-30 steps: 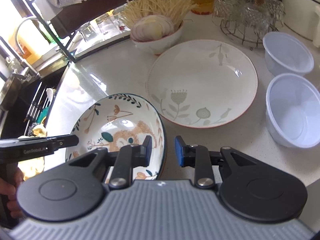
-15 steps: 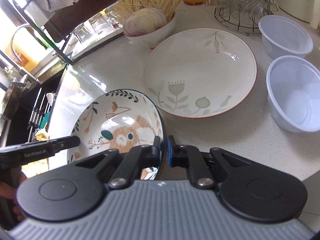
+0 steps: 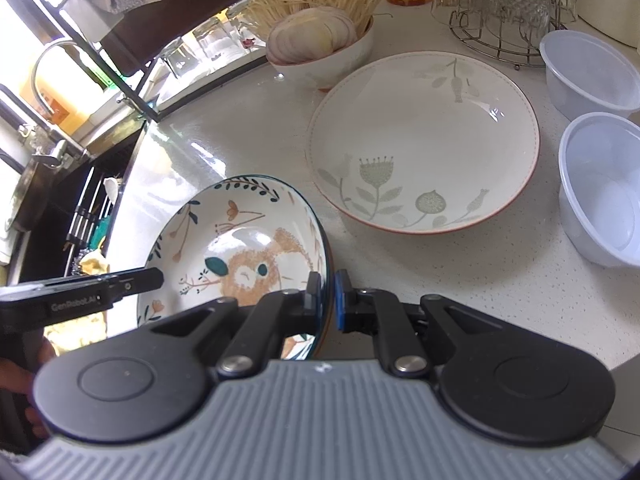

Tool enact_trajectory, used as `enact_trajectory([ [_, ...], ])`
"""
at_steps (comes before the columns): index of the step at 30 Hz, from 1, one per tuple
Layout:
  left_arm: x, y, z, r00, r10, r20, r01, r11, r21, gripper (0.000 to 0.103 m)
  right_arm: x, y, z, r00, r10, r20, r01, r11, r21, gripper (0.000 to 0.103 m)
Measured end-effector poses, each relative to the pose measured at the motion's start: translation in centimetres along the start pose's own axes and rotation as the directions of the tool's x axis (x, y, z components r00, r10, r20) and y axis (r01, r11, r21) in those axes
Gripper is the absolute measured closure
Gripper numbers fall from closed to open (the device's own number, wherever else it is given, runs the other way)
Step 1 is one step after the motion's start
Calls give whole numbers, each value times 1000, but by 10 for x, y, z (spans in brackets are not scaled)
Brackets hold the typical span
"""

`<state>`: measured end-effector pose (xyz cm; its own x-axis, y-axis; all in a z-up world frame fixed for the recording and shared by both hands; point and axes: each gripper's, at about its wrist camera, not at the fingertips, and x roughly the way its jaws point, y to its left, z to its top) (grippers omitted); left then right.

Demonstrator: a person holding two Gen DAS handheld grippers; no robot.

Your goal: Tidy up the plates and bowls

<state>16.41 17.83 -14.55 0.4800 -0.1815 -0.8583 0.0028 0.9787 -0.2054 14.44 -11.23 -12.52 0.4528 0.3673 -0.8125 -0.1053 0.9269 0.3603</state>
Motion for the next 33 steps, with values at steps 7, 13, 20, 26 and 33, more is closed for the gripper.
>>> enact_trajectory([
  [7, -5, -4, 2, 1000, 11, 3, -11, 1000, 22, 83, -3, 1, 1, 1000, -7, 13, 7, 1000, 5, 91],
  [13, -26, -13, 10, 998, 22, 61, -26, 997, 66, 75, -20, 8, 6, 996, -37, 85, 38, 999, -17, 91],
  [20, -60, -33, 29, 992, -28, 126, 13, 993, 120, 75, -52, 22, 19, 983, -45, 179, 53, 998, -42, 91],
  [26, -85, -50, 47, 982, -91, 163, 61, 982, 178, 75, -82, 32, 26, 967, -61, 246, 71, 997, -31, 91],
  [33, -102, -61, 61, 971, -164, 176, 119, 964, 239, 75, -109, 40, 29, 948, -103, 301, 99, 995, 27, 91],
])
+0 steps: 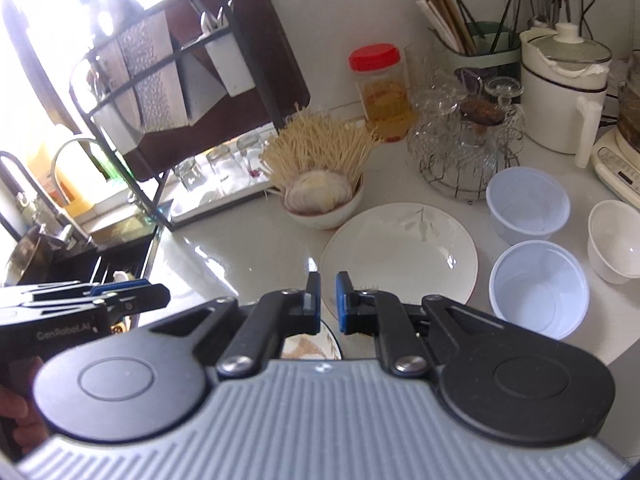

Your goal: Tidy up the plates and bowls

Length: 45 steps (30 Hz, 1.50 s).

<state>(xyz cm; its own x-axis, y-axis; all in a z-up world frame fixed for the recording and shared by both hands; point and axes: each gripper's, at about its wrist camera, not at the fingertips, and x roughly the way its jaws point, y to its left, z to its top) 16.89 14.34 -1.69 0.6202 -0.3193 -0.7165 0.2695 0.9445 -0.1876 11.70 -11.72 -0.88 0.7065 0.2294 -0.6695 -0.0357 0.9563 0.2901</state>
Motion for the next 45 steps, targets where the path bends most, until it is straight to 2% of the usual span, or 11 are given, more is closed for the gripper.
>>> enact_trajectory([
  [4, -1, 2, 5, 999, -39, 21, 38, 999, 9, 74, -8, 7, 0, 999, -39, 36, 39, 999, 12, 91],
  [7, 2, 7, 6, 998, -57, 31, 56, 998, 16, 67, -10, 10, -2, 996, -65, 55, 64, 998, 27, 91],
  [13, 21, 2, 9, 995, -100, -5, 100, 995, 11, 65, -10, 0, -6, 994, -101, 48, 98, 993, 60, 91],
  [16, 31, -7, 11, 996, -92, -10, 92, 995, 25, 61, -8, -13, -2, 992, -115, 51, 111, 991, 75, 91],
  [20, 49, -16, 15, 997, -77, -28, 77, 997, -7, 60, 0, -36, 8, 993, -114, 37, 111, 990, 82, 91],
  [30, 97, -38, 26, 997, 29, -74, -34, 997, -73, 59, 31, -94, 30, 997, -65, -45, 69, 992, 107, 91],
  [32, 104, -40, 27, 995, 46, -86, -53, 995, -85, 57, 39, -103, 32, 996, -67, -66, 74, 991, 110, 85],
  [34, 113, -41, 28, 992, 66, -107, -77, 992, -100, 55, 46, -111, 31, 995, -61, -81, 70, 991, 116, 58],
  [36, 120, -43, 29, 988, 84, -128, -98, 989, -110, 53, 51, -119, 31, 996, -41, -82, 51, 990, 128, 47],
  [39, 131, -48, 30, 983, 87, -160, -106, 988, -115, 46, 60, -128, 30, 995, -7, -104, 21, 991, 136, 47],
  [45, 150, -54, 30, 974, 118, -191, -143, 982, -124, 45, 78, -142, 33, 991, 42, -130, -24, 990, 138, 47],
])
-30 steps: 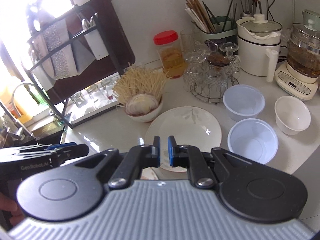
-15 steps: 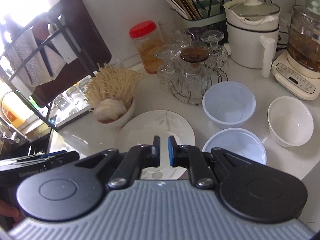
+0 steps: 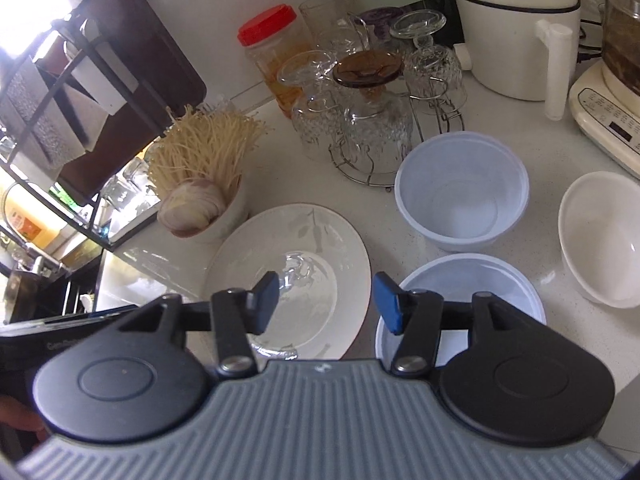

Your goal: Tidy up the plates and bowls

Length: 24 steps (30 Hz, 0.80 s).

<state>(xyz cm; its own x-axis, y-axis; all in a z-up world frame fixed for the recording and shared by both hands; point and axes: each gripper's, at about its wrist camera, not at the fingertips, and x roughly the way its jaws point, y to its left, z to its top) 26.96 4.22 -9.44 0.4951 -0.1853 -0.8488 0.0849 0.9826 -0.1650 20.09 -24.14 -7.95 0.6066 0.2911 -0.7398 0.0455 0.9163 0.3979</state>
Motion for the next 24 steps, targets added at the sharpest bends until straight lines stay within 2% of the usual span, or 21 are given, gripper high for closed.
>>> enact_trajectory([
  [9, 27, 5, 5, 999, 24, -34, -25, 999, -30, 45, 22, -12, 17, 999, 13, -33, -15, 998, -54, 50],
  [16, 50, 13, 11, 997, 10, -77, -15, 997, -70, 46, 42, -16, 24, 997, 17, -80, -24, 996, -82, 63],
  [19, 60, 12, 14, 995, 4, -96, -10, 998, -64, 52, 51, -15, 26, 995, 10, -98, -19, 996, -93, 68],
  [24, 74, 11, 18, 993, 0, -121, -7, 998, -56, 54, 69, -13, 28, 990, -21, -136, 5, 994, -112, 70],
])
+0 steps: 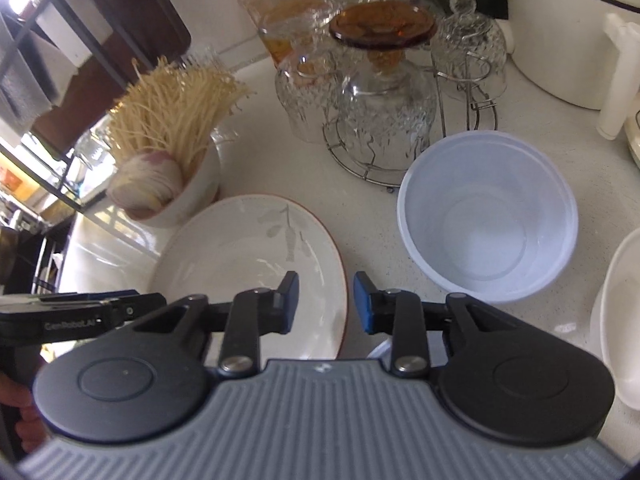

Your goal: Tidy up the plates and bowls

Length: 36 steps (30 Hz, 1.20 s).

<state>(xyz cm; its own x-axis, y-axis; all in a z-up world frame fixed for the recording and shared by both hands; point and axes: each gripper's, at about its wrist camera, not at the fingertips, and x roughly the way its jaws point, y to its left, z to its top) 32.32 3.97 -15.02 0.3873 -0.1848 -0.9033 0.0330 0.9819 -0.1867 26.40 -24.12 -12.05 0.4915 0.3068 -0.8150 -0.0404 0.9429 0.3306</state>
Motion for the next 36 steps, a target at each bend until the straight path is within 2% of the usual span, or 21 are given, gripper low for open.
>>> enact_trajectory([
  [6, 13, 5, 6, 999, -2, -33, 1, 999, -32, 67, 19, -5, 5, 998, -19, -61, 21, 999, 28, 78],
  [8, 15, 6, 6, 1000, -10, -28, 9, 999, -37, 68, 24, -7, 6, 997, -16, -81, 20, 999, 49, 81],
  [11, 15, 5, 6, 1000, -11, -27, 10, 999, -32, 68, 26, -6, 5, 997, -16, -79, 19, 999, 40, 82],
  [14, 16, 7, 7, 999, -35, -27, 33, 998, -58, 78, 28, -4, 5, 996, -5, -83, 8, 1000, 30, 85],
  [17, 18, 6, 6, 997, -65, -33, 63, 996, -66, 82, 33, 0, 7, 996, -4, -85, 5, 1000, 8, 85],
  [22, 18, 3, 7, 998, -54, -34, 51, 996, -68, 82, 34, 0, 10, 996, 8, -91, -9, 1000, -13, 86],
  [30, 8, 5, 7, 993, -111, -40, 105, 985, -139, 82, 26, -5, 13, 995, 17, -96, -17, 1000, 6, 85],
  [36, -8, -2, 7, 994, -103, -21, 100, 989, -108, 82, 14, -6, 14, 996, 28, -81, -27, 1000, 15, 85],
])
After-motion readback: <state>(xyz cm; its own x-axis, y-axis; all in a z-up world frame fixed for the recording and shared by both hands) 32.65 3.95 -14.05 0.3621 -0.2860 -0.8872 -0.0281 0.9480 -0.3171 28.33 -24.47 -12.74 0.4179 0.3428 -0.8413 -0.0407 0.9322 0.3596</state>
